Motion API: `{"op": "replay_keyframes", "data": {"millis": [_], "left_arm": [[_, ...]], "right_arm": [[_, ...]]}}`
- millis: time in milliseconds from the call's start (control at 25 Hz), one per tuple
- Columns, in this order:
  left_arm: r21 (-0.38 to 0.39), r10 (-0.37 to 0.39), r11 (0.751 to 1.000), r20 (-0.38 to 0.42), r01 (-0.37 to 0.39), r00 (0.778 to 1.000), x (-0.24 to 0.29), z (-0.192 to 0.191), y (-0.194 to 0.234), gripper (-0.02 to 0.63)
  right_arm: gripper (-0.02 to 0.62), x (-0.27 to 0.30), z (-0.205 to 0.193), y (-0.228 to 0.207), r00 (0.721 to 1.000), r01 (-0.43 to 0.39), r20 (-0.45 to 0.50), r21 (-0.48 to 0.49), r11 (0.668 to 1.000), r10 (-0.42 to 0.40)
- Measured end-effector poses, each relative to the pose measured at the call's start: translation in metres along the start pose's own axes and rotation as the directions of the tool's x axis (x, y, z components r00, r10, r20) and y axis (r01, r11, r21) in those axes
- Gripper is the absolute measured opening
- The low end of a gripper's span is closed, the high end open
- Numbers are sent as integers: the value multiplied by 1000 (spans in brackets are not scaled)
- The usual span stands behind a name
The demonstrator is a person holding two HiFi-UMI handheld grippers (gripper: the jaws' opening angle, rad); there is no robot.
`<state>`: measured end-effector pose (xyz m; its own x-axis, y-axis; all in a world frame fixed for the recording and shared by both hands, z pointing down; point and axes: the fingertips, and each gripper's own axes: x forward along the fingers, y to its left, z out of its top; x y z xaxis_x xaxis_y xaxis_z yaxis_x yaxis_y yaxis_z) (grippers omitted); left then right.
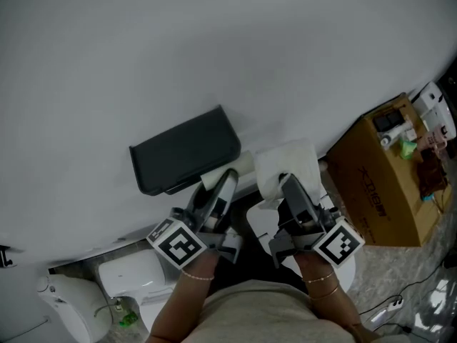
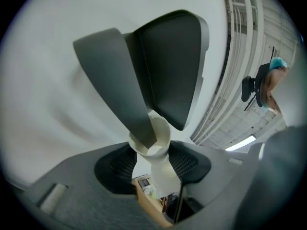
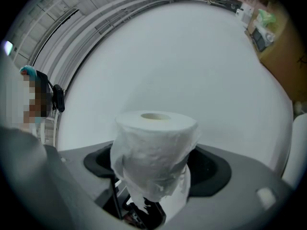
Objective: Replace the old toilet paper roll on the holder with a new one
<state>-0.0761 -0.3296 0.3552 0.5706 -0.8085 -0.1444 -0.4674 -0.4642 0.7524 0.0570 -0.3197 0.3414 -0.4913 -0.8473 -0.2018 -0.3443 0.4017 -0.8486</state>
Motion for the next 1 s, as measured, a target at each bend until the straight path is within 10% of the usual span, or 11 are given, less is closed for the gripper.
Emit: {"op": "replay_keyframes", "data": {"millis": [1000], "left_arm": [[-51,-154,988,-115,149,981,64,-31,-22,209]], "right_arm": [[426,-26,53,-10,987,86,142,-102,991,-72]]}}
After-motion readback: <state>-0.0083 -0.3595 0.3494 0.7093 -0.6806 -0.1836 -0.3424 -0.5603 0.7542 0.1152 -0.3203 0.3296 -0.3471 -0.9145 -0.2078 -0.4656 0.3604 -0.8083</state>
